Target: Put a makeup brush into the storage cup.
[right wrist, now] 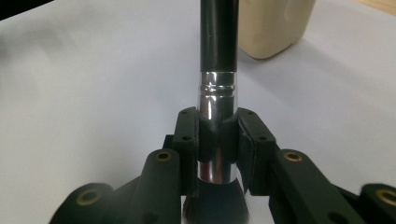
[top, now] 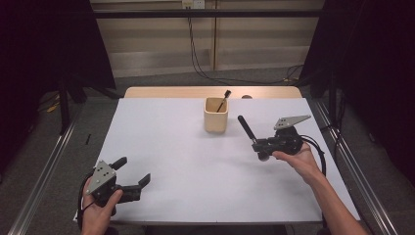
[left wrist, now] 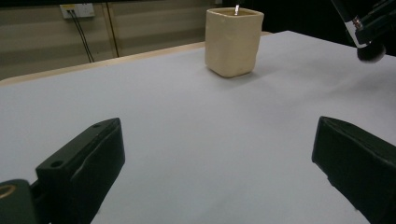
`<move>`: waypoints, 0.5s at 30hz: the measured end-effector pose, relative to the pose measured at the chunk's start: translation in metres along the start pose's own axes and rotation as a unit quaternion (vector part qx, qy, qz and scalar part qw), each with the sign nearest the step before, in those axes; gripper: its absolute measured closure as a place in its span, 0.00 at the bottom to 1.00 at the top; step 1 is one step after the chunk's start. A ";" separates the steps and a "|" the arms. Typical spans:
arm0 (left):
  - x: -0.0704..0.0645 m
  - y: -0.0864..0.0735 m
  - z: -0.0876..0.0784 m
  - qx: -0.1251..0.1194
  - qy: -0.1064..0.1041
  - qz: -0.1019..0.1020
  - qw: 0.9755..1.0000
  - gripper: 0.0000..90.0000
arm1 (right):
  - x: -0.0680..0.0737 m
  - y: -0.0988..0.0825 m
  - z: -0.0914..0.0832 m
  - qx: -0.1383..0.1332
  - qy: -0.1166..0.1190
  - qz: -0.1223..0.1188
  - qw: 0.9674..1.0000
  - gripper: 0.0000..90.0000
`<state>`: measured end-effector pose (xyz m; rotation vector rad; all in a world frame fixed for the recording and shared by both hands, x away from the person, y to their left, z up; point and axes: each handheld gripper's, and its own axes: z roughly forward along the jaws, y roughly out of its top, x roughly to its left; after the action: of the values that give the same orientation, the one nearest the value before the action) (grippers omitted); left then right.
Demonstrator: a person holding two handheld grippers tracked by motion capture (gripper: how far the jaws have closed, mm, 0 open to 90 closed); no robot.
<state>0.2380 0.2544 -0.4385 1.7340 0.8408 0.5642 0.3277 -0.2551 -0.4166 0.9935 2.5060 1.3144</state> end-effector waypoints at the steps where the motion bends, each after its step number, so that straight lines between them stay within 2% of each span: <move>1: 0.000 0.000 0.000 -0.001 0.000 0.002 1.000 0.03 | 0.001 0.000 0.000 0.000 0.003 -0.001 1.000 0.79; 8: -0.004 0.002 0.005 0.007 -0.013 0.012 1.000 0.03 | 0.011 0.002 0.007 0.012 0.025 -0.020 0.999 0.79; 15: -0.007 0.006 0.011 0.008 -0.021 0.015 1.000 0.03 | 0.025 0.009 0.015 0.030 0.052 -0.050 0.997 0.79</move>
<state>0.2430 0.2415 -0.4362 1.7692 0.7913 0.5404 0.3191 -0.2259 -0.4141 0.8190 2.6489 1.3020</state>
